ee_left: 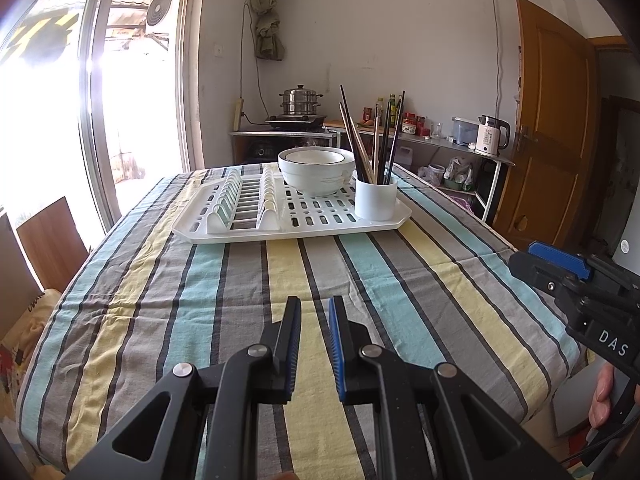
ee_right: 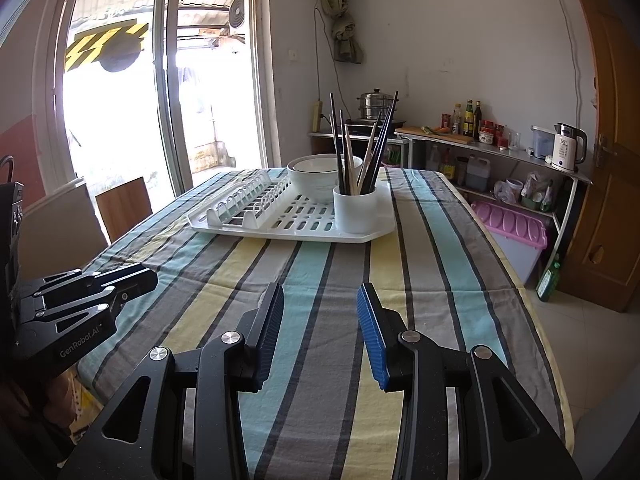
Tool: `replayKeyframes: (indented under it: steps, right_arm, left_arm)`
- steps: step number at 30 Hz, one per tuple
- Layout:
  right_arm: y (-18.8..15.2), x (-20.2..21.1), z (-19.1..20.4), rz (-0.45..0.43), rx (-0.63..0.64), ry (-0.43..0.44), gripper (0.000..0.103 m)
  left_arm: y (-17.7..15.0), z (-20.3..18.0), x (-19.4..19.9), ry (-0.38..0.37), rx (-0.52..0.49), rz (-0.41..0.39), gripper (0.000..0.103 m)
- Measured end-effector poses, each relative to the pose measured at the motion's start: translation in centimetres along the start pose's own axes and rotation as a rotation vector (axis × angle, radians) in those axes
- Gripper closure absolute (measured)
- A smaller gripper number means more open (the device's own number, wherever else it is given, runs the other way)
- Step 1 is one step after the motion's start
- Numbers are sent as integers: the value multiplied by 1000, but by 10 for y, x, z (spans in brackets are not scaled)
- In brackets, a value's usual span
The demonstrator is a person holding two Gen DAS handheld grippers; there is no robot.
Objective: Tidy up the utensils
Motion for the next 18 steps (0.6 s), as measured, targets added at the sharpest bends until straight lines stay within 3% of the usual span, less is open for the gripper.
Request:
replayKeyframes:
  steps: [18]
  right_arm:
    - [0,0,1,2,0,1,64]
  left_arm:
    - [-1,0,0,-7,1,2,90]
Point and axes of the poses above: each gripper's, at about its wrist camera, not at the fingertips, and x roughly against the way its jaws point, z to its left, y to its top, the point moved 9 cm from there along -x, roughly the way its jaws point, and after that the axes turned 8 degrees about -x, right-handed, at the moved point
